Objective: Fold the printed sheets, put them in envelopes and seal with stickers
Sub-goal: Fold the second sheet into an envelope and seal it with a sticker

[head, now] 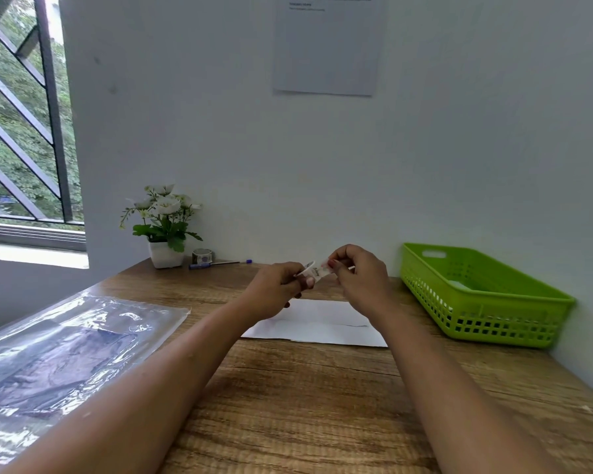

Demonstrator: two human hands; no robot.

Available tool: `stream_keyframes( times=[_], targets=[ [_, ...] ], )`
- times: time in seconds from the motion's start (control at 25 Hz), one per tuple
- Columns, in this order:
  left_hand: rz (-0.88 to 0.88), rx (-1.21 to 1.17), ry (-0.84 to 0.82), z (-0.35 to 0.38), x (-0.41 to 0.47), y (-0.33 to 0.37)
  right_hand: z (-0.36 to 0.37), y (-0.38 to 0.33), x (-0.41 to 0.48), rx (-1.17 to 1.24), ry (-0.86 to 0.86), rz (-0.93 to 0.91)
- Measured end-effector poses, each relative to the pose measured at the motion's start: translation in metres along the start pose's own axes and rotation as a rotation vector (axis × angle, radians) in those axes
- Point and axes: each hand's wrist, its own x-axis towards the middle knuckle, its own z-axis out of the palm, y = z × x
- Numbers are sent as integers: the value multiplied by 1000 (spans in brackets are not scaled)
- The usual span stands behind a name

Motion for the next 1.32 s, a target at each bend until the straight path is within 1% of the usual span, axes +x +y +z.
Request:
stream_keyframes(
  times=[0.12,0.24,0.28,0.44,0.52,0.6,0.68,0.72,0.76,0.84,0.92,1.0,1.08,1.16,1.24,1.32],
  targets=[
    [-20,57,27,-1,3,-5,-1,1,0,17,37,21],
    [-107,178,84,-12,7,-21,-6,5,4,102,93,68],
    [-132,262,104,-17,7,-27,-7,6,4,131,83,87],
    [-179,759,229,-37,0,-47,-6,11,3,176,48,143],
    [-241,869,265,-45,-3,-59,-5,11,3,204,45,158],
    [-348,900,235,-52,-2,-68,-5,10,3,218,41,172],
    [-431,893,204,-55,0,-70,-6,10,2,209,35,175],
    [-435,873,199,-54,1,-68,-6,9,2,202,31,173],
    [-400,845,207,-52,2,-64,-7,8,1,192,21,172],
    [-240,755,255,-44,6,-48,-9,5,0,169,-24,177],
    [-94,561,261,-28,8,-23,-11,2,-1,140,-86,178],
    [11,327,158,-5,5,1,-15,0,-2,102,-149,171],
    [99,234,42,20,-4,16,-20,1,0,80,-164,174],
    [110,244,-53,38,-9,16,-23,5,2,40,-171,180],
    [41,296,-166,49,-6,9,-30,10,7,-105,-222,138],
    [-12,402,-253,51,0,3,-40,15,13,-240,-282,80]
  ],
)
